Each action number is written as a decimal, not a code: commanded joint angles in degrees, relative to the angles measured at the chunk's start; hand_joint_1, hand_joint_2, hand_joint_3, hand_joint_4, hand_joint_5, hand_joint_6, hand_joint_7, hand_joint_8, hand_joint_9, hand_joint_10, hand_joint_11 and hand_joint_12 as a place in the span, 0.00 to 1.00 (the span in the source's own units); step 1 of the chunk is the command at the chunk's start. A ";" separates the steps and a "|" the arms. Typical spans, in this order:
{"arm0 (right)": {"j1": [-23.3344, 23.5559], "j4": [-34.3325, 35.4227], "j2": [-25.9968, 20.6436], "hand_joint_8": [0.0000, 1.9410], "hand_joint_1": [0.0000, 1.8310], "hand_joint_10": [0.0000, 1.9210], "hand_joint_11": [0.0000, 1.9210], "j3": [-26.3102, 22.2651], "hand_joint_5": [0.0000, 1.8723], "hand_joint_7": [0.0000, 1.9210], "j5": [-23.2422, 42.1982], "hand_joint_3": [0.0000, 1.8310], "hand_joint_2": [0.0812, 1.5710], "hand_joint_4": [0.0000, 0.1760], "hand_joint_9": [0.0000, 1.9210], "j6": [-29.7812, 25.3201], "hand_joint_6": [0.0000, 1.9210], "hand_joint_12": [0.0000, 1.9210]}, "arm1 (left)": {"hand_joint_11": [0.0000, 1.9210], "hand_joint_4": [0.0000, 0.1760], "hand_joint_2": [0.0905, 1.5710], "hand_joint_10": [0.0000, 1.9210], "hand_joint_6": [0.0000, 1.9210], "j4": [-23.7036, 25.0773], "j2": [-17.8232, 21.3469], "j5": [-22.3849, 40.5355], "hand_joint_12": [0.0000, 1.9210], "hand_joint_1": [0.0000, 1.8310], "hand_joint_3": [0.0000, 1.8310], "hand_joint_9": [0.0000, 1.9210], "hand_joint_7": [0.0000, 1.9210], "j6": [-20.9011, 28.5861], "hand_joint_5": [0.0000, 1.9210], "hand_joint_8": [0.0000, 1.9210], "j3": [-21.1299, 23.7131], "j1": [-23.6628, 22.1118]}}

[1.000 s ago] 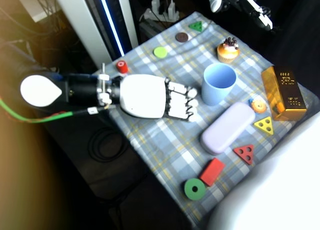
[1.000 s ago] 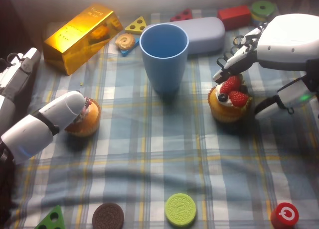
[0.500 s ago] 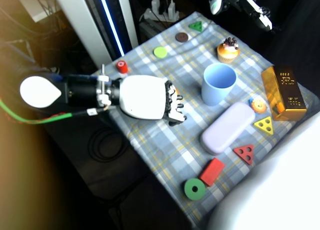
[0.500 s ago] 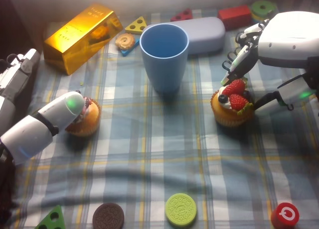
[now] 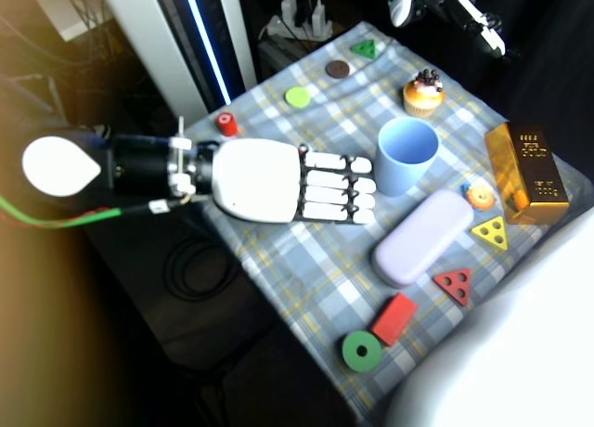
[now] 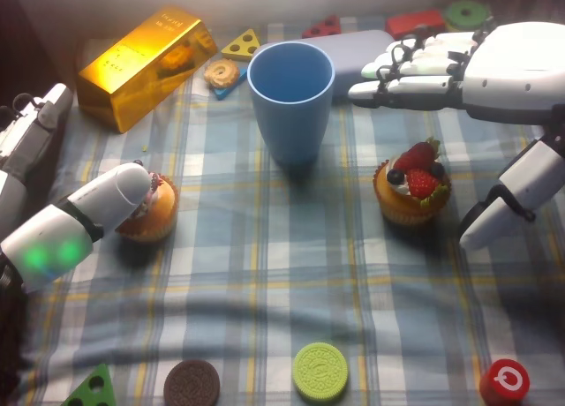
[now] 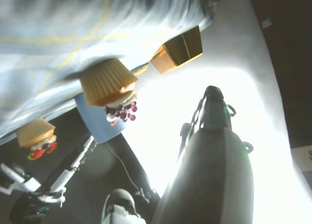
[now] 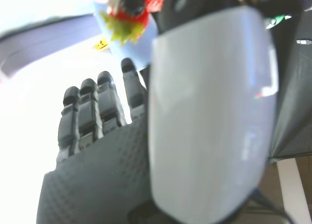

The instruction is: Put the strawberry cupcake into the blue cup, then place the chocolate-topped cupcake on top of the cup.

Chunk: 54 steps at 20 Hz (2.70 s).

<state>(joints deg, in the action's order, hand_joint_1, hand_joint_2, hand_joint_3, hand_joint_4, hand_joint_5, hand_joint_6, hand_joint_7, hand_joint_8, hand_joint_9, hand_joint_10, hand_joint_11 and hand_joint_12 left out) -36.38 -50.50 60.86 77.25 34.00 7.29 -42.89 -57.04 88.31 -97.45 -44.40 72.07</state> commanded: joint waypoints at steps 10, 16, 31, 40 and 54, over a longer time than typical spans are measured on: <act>0.77 -0.46 3.00 0.02 0.47 0.03 0.29 1.60 0.32 0.35 4.31 0.00 0.57 0.00 0.36 -0.88 0.01 0.15 | 0.00 0.22 0.55 0.00 0.00 2.35 -0.11 6.60 0.00 0.12 0.00 0.01 0.02 0.96 0.06 0.01 -0.43 -0.19; 0.78 0.28 2.86 0.00 0.58 0.01 0.32 1.82 0.50 0.52 4.33 0.00 0.63 0.00 0.54 -0.90 0.00 0.57 | 0.00 0.32 0.54 0.00 0.00 2.34 -0.11 6.68 0.00 0.11 0.00 0.00 0.01 1.02 0.06 0.00 -0.42 -0.09; 11.62 2.67 -3.52 0.00 0.59 0.01 0.34 0.46 0.48 0.51 7.07 0.00 0.64 0.00 0.53 -1.00 0.00 0.53 | 0.02 0.24 0.54 0.01 0.00 2.42 -0.05 6.37 0.01 0.13 0.00 0.02 0.03 1.11 0.07 0.00 -0.60 -0.05; 19.56 -1.59 1.29 0.00 0.56 0.02 0.29 3.13 0.50 0.57 6.60 0.00 0.70 0.67 0.55 -1.18 0.54 0.54 | 0.02 0.18 0.54 0.00 0.00 2.75 -0.05 5.30 0.01 0.10 0.00 0.03 0.03 1.11 0.08 0.00 -1.04 -0.10; 20.40 -2.33 11.50 0.00 0.55 0.06 0.27 11.82 0.53 0.54 8.29 0.00 0.62 0.00 0.51 -6.35 0.00 0.60 | 0.04 0.47 0.50 0.00 0.00 3.22 0.06 4.36 0.02 0.04 0.00 0.04 0.05 1.11 0.09 0.00 -1.51 -0.12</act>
<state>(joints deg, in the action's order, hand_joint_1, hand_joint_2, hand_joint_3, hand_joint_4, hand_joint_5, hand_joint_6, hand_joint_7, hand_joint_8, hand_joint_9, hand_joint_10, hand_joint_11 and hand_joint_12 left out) -16.80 -56.42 72.20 89.12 38.33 1.30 -42.11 -57.04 86.15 -96.73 -45.65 72.38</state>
